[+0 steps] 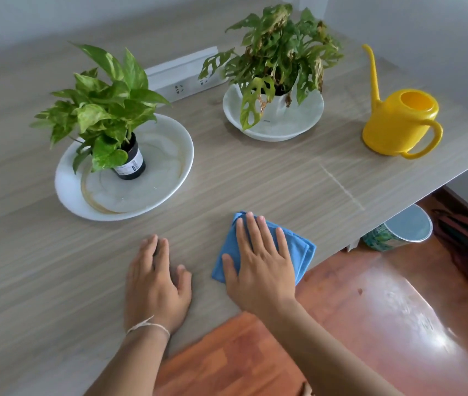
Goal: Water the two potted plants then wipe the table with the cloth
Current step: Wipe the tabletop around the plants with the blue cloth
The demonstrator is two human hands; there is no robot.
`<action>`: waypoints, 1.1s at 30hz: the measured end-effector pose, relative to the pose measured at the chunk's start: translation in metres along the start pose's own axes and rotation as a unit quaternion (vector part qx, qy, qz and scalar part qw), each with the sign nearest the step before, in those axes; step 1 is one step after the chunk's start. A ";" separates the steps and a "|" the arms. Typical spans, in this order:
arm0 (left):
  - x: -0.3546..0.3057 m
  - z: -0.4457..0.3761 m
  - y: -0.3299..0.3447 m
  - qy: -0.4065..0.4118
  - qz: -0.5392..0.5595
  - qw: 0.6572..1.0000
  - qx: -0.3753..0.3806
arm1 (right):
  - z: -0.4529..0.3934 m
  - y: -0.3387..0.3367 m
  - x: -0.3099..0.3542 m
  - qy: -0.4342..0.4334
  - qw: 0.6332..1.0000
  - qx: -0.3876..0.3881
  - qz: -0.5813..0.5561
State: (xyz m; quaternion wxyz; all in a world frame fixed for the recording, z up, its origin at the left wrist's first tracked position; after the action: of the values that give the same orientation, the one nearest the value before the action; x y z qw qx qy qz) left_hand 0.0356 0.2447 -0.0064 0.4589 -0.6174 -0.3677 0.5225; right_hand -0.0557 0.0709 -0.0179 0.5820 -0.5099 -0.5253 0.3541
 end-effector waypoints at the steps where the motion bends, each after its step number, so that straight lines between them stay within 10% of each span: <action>1: 0.000 0.000 0.000 -0.002 0.003 1.000 0.002 | -0.005 -0.003 -0.017 0.012 1.000 0.007 0.011; 17: 0.004 0.000 0.005 -0.019 -0.034 0.999 0.033 | -0.122 -0.052 -0.219 0.155 0.985 0.028 0.064; 33: 0.000 0.003 -0.005 -0.020 0.009 1.000 0.007 | -0.021 -0.003 -0.032 0.037 0.997 0.035 0.056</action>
State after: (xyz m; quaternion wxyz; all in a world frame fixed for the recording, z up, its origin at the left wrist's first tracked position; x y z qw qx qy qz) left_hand 0.0326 0.2470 -0.0013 0.4511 -0.6069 -0.3678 0.5412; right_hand -0.0415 0.0349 -0.0218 0.5974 -0.5307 -0.4613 0.3855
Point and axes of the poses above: each hand's wrist, its own z-axis away from the middle knuckle, its own y-axis out of the palm, x = y × z, the point moved 9 cm from there along -z, towards the middle knuckle, and after that the axes turned 15 degrees about -y, right-handed, at the moved point
